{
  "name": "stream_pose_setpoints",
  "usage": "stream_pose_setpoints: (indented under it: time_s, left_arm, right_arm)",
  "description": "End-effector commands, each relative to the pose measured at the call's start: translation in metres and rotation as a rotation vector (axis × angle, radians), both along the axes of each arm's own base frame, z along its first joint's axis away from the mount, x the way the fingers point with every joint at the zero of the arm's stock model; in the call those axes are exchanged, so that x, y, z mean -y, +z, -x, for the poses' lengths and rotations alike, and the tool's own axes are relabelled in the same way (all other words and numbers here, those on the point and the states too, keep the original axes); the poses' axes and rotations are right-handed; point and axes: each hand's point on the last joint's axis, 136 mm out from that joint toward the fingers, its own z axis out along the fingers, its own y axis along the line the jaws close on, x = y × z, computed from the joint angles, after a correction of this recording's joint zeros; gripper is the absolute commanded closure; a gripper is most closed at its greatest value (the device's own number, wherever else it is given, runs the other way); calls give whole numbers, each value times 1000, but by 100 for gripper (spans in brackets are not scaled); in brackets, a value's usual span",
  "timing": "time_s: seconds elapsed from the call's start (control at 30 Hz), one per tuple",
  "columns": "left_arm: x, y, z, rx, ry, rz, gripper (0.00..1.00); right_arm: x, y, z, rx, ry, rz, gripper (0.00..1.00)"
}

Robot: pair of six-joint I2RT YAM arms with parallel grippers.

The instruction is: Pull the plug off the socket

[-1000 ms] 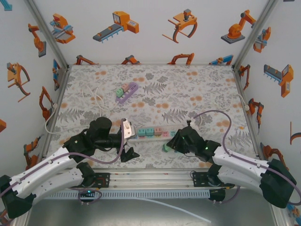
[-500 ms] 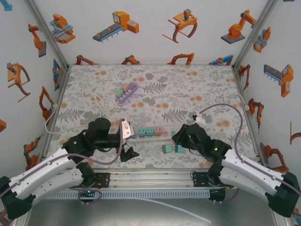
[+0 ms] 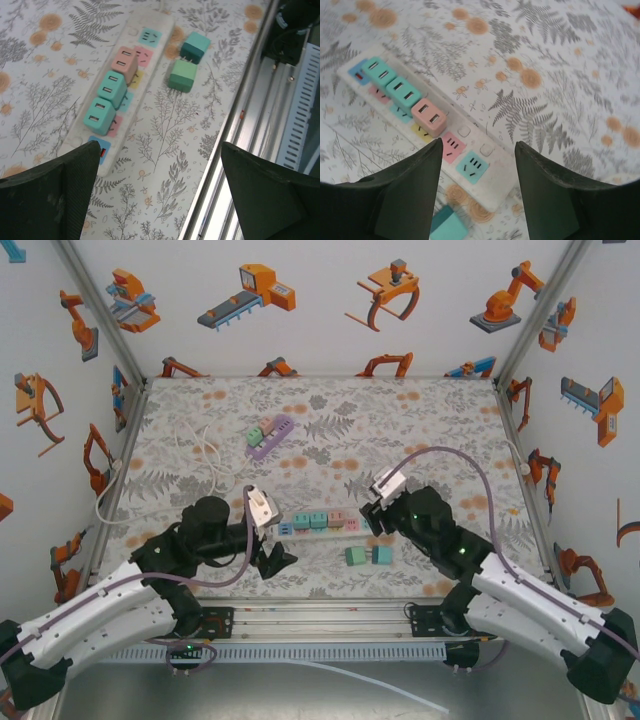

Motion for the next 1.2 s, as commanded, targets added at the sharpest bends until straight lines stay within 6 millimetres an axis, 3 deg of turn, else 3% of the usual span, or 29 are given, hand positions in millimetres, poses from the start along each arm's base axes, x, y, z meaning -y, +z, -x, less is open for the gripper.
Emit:
stream_pose_setpoints:
  time_s: [0.0, 0.13, 0.47, 0.6, 1.17]
  left_arm:
    - [-12, 7, -27, -48, 215, 64, 1]
    - [-24, -1, -45, -116, 379, 64, 2]
    - [-64, -48, -87, -296, 755, -105, 5]
    - [-75, -69, -97, -407, 839, -98, 5]
    - [-48, -123, -125, -566, 900, -187, 28]
  right_arm:
    - [-34, 14, 25, 187, 365, 124, 42]
    - [-49, -5, 33, 126, 538, 206, 41]
    - [-71, -40, -1, 9, 646, 242, 42]
    - [-77, -58, -8, -40, 669, 263, 42]
    - [-87, -96, -5, -188, 759, 293, 64]
